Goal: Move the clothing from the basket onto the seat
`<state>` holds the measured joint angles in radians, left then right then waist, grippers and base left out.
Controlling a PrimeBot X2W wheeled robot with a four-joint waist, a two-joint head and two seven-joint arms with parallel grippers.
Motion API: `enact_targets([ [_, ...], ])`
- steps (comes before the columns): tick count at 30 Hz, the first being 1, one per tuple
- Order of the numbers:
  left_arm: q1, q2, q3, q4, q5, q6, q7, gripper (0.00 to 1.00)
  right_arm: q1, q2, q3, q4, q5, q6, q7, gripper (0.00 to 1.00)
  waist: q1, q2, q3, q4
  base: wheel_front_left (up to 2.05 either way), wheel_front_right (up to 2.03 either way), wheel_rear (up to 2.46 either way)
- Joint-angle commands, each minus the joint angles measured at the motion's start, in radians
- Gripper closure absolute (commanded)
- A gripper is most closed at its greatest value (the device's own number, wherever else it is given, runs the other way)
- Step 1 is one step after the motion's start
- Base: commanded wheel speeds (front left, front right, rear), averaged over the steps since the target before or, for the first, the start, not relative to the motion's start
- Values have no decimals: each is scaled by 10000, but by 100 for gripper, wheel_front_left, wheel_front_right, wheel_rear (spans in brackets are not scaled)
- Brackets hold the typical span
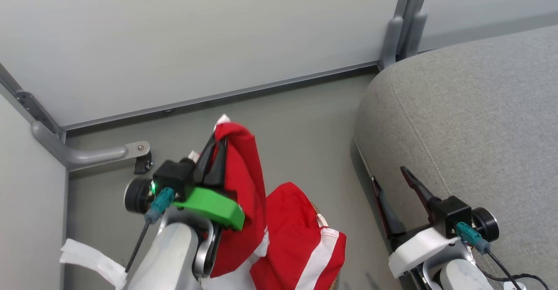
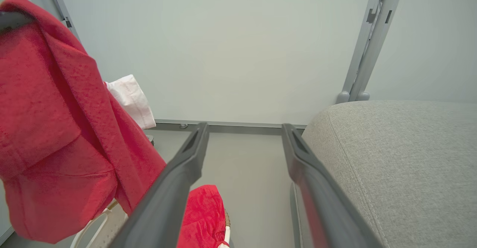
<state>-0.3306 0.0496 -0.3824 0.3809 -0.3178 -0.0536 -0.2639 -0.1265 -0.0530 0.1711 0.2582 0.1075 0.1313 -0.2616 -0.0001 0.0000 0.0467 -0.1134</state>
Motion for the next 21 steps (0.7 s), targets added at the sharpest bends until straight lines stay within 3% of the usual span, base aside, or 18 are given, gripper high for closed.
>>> enact_targets([
  [1, -290, 21, -21, -242, -67, -39, -9, 100, 156, -26, 65, 29, 84, -8, -52, 0, 1, 0, -152, 94, 0, 0, 0],
  [12, -1060, 23, -548, -1438, -535, 112, -5, 100, 278, -121, 1166, 237, 200, -8, -52, 0, 1, 0, -305, 279, 0, 0, 0],
  [21, -1299, 20, -1319, -1660, -849, 178, -5, 100, -883, -834, 3557, 646, 745, -10, -52, 0, 1, 0, -226, 661, 0, 0, 0],
])
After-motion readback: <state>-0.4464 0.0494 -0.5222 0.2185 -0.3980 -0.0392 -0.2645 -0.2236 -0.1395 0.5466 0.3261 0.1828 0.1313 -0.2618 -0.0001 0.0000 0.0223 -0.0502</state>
